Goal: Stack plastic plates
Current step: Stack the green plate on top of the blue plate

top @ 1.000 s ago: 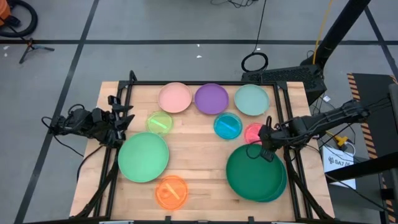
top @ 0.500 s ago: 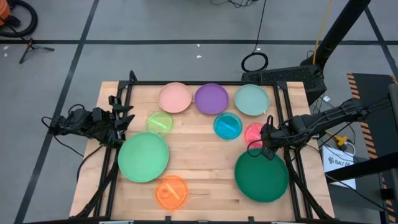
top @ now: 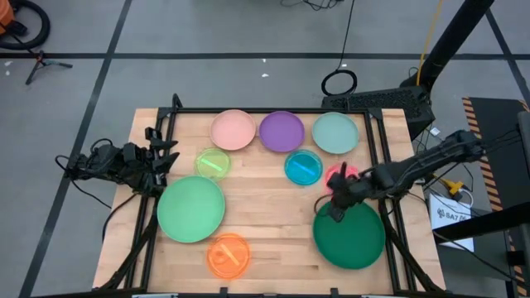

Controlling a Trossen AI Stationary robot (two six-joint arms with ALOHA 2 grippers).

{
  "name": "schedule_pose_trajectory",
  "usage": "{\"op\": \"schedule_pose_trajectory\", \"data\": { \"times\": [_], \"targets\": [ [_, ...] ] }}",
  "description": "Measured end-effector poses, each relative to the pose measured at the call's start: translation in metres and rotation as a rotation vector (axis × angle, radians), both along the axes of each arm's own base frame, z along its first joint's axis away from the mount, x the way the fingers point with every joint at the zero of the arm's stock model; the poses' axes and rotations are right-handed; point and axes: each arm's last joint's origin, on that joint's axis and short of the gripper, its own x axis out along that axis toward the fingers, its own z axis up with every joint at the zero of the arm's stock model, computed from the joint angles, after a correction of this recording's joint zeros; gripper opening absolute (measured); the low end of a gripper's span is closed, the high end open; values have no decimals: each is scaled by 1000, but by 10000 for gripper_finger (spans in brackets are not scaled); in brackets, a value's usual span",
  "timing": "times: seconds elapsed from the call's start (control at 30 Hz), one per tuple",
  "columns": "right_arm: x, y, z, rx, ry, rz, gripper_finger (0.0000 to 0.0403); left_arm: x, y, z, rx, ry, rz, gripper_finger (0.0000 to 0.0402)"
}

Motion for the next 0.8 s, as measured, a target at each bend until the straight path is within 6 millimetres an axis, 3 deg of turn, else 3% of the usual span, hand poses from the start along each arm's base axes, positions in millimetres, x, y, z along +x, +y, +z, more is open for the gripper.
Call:
{"op": "schedule_pose_trajectory", "data": {
  "times": [0.2, 0.37, 0.53, 0.8],
  "targets": [
    [4, 26, -42, 17, 314, 138, 5, 1, 0, -1, -9, 10, -6, 173],
    [5, 41, -62, -44, 381, 186, 3, 1, 0, -1, -9, 11, -5, 173],
    [5, 51, -69, -90, 384, 212, 2, 1, 0, -1, -9, 10, -5, 173],
    [3, 52, -63, -162, 294, 172, 1, 1, 0, -1, -6, 10, -4, 173]
  ]
}}
